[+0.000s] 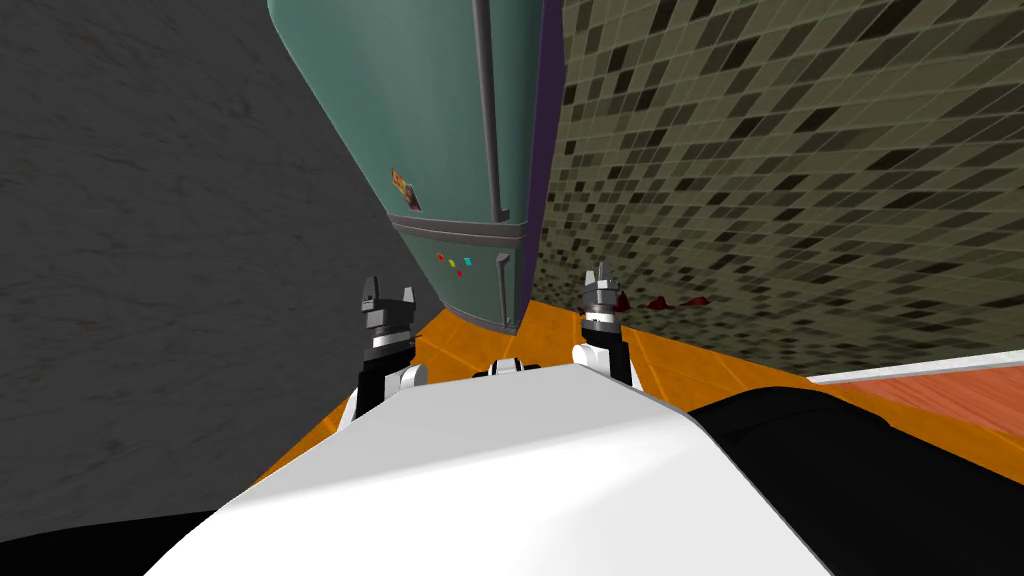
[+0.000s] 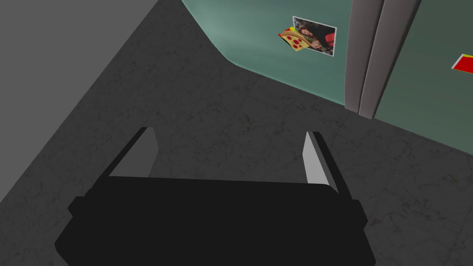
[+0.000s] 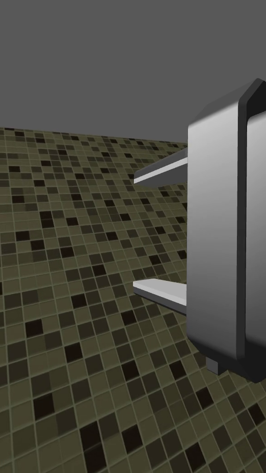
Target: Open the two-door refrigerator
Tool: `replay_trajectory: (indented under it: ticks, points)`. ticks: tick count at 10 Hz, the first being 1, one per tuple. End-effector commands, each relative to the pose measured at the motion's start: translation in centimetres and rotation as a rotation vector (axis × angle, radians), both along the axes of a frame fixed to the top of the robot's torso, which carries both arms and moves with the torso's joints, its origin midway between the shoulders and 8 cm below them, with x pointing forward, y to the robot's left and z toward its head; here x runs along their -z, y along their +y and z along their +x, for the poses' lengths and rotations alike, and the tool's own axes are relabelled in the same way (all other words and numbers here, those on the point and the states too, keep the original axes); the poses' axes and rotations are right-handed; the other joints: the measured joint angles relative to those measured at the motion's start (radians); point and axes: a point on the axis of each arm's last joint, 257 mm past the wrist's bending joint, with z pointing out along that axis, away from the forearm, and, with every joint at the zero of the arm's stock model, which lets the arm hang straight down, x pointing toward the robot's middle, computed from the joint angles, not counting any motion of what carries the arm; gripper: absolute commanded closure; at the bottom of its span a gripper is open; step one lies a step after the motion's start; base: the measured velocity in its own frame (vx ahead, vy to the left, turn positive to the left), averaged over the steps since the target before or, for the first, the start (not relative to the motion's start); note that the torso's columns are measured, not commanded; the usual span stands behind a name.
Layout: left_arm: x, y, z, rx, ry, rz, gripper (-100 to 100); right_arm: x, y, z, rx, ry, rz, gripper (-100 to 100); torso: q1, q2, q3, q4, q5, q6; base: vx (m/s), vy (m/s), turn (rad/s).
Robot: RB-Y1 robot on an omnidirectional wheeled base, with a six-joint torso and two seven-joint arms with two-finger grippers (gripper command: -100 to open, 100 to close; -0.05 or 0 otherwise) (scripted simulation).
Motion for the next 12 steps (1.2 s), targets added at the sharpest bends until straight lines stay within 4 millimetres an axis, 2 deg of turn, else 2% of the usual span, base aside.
replay_trajectory:
  ticks: [1,6,7,9,12]
  points:
    - [-0.4,0.0,0.6,0.006,0.028,0.065,-100,0.0,0.0,0.0,0.0,0.0,0.0,0,-0.001,0.002,-0.005,0.003,0.0,0.0,0.068,-0.096,0.045]
    - [-2.1,1.5,2.1,-0.037,0.079,0.16,-100,0.0,0.0,0.0,0.0,0.0,0.0,0,0.001,0.004,-0.005,0.004,0.0,0.0,0.123,-0.147,0.09]
    - [-1.8,1.5,2.2,-0.039,0.09,0.157,-100,0.0,0.0,0.0,0.0,0.0,0.0,0,0.0,0.006,-0.004,0.005,0.0,0.0,0.08,-0.121,0.049]
    - [-2.8,2.5,2.7,-0.071,0.102,0.182,-100,0.0,0.0,0.0,0.0,0.0,0.0,0,0.004,0.008,-0.003,0.005,0.001,0.0,0.1,-0.124,0.091]
    - [-2.8,3.2,3.2,-0.092,0.134,0.185,-100,0.0,0.0,0.0,0.0,0.0,0.0,0,0.001,0.005,-0.005,0.004,0.0,0.0,0.087,-0.117,0.064]
